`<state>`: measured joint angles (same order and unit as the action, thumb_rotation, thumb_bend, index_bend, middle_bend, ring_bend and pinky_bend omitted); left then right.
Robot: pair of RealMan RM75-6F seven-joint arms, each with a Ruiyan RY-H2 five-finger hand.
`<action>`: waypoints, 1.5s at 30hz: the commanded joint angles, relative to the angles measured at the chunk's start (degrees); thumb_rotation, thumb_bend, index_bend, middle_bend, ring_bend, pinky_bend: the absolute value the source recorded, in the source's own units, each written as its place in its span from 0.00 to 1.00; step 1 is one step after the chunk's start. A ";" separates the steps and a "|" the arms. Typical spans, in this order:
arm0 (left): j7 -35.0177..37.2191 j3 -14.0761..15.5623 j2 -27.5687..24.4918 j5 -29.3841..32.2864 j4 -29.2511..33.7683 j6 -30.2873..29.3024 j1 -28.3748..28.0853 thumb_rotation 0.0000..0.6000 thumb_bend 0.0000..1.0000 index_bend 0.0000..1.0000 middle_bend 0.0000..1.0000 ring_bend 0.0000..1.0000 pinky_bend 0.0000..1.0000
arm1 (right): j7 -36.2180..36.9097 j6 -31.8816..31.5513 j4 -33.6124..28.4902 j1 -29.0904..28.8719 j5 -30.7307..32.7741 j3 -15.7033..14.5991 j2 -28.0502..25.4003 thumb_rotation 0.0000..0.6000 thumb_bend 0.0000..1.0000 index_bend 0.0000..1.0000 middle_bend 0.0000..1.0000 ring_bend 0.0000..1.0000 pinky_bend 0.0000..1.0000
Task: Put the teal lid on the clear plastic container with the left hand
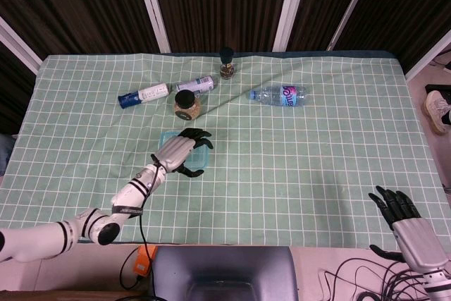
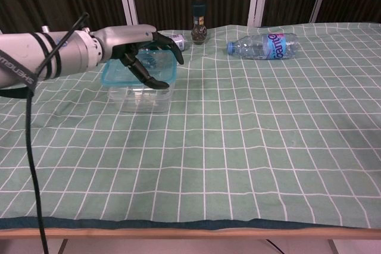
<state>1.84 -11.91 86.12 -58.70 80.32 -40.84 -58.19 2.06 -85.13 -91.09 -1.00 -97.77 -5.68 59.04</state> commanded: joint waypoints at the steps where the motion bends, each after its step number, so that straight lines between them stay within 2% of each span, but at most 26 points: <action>1: -1.92 -1.25 2.57 3.42 -2.74 1.00 -1.67 1.00 0.31 0.31 0.38 0.61 0.75 | 0.29 0.00 0.04 -0.02 0.03 -0.01 -0.12 1.00 0.22 0.00 0.00 0.00 0.00; 8: -2.53 -2.22 6.39 6.07 -7.80 2.30 -2.95 1.00 0.31 0.31 0.38 0.61 0.75 | 1.89 -0.12 0.25 -0.12 0.01 -0.05 -0.71 1.00 0.22 0.00 0.00 0.00 0.00; 14: -3.06 -2.13 7.34 6.03 -9.98 4.12 -3.72 1.00 0.31 0.31 0.38 0.61 0.75 | 2.98 -0.49 0.47 -0.05 -0.09 -0.08 -1.11 1.00 0.22 0.00 0.00 0.00 0.00; 24: 0.30 -0.05 6.98 -1.97 -13.73 8.44 -3.74 1.00 0.31 0.31 0.37 0.61 0.75 | 3.21 -1.40 0.70 0.49 -0.06 -0.08 -1.19 1.00 0.22 0.00 0.00 0.00 0.00; 37: 8.07 -0.14 3.43 -7.40 -13.19 13.12 -3.09 1.00 0.31 0.31 0.37 0.61 0.74 | 2.20 -1.52 0.53 0.74 0.24 0.13 -0.86 1.00 0.22 0.00 0.00 0.00 0.00; 45: 12.07 0.02 2.72 -10.76 -15.08 14.29 -2.84 1.00 0.31 0.31 0.37 0.60 0.74 | 1.88 -3.18 0.63 1.56 -0.17 0.19 -0.68 1.00 0.22 0.00 0.00 0.00 0.00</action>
<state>13.36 -11.92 88.92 -68.92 65.63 -26.69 -61.11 3.93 -88.27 -90.48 0.52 -97.93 -5.49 58.34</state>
